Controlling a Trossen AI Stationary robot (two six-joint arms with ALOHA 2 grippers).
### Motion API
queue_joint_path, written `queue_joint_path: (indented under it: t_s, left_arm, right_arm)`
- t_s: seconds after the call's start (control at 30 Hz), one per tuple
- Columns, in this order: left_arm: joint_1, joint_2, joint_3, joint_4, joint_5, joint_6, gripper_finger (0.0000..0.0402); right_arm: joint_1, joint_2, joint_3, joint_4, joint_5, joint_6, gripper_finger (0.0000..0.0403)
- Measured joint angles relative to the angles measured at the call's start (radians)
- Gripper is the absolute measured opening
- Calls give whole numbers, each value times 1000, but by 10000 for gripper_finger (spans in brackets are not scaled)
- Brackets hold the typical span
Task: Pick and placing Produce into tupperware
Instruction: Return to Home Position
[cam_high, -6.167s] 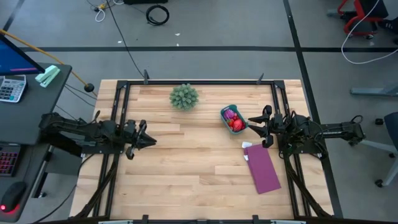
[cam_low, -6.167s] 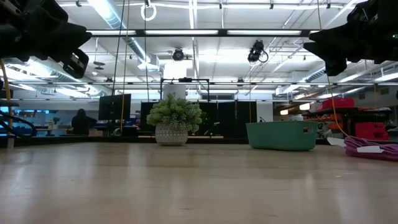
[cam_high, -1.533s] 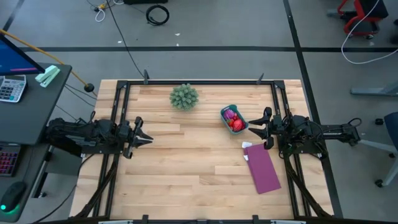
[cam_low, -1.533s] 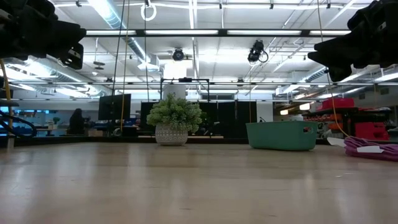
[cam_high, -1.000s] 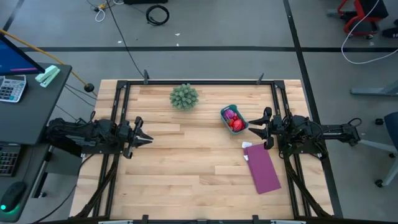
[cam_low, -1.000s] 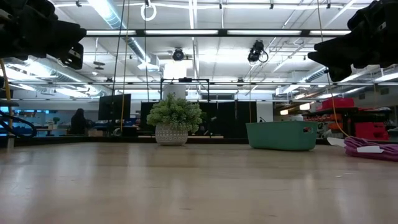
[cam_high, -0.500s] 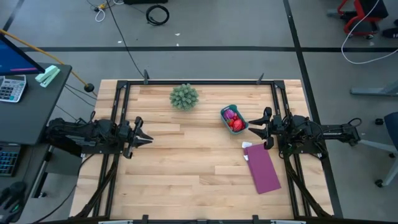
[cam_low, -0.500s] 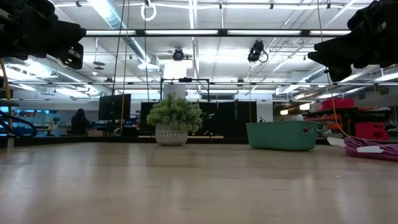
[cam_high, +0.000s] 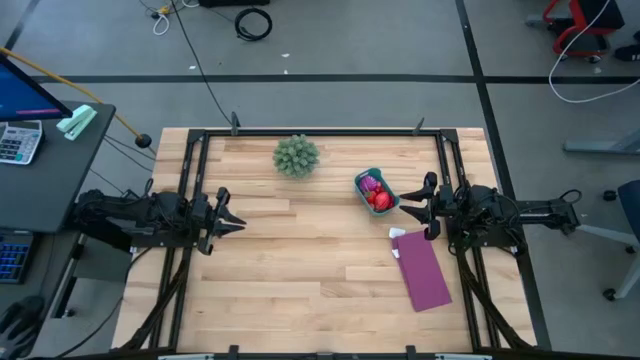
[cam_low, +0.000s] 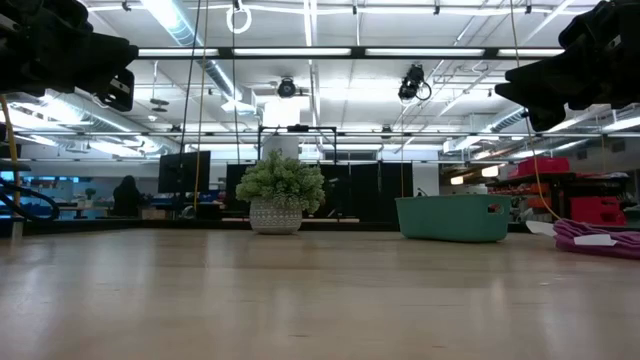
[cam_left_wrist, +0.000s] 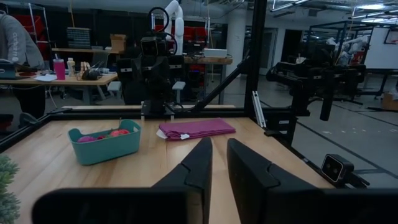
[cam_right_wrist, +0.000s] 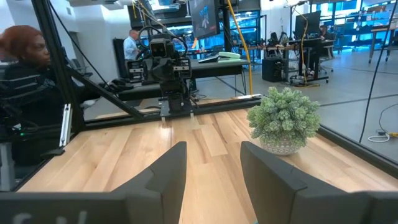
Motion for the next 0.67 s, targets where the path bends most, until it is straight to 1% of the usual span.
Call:
queue_joint_path:
  t_s: [0.13, 0.43, 0.67]
  left_arm:
    - [0, 0, 0, 0, 0, 0, 53]
    - [0, 0, 0, 0, 0, 0, 63]
    - [0, 0, 0, 0, 0, 0, 57]
  right_arm:
    - [0, 0, 0, 0, 0, 0, 160]
    - [0, 0, 0, 0, 0, 0, 160]
    - [0, 0, 0, 0, 0, 0, 160]
